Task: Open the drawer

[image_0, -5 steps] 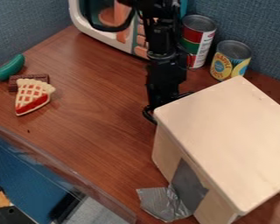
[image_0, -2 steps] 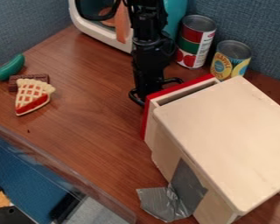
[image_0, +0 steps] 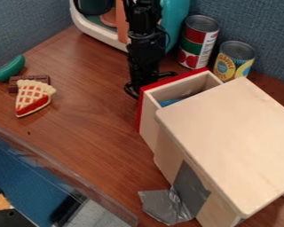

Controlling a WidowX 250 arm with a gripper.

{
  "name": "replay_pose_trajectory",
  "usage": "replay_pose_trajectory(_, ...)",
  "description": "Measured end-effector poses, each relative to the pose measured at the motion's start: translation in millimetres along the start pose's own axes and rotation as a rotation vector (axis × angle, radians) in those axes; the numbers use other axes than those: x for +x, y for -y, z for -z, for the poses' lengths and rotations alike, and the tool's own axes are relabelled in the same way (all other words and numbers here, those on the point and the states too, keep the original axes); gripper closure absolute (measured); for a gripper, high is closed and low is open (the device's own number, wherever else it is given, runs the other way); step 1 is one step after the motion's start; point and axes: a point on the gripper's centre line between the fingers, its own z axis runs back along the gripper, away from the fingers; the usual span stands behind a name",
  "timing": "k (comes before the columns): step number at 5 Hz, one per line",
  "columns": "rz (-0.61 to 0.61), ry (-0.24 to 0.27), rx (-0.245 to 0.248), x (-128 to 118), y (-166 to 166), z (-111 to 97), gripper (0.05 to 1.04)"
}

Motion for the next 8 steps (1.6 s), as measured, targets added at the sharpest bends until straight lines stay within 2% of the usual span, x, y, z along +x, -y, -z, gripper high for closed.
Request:
replay_pose_trajectory(3, -0.044, 0.004, 0.015, -8.2, -32.0, -2.8, 0.949)
replay_pose_trajectory(7, 0.000, 0.013, 0.021, -0.8, -37.9, -9.7, 0.949)
replay_pose_trajectory(8, 0.004, 0.002, 0.014, 0.5, -39.9, -8.4, 0.904)
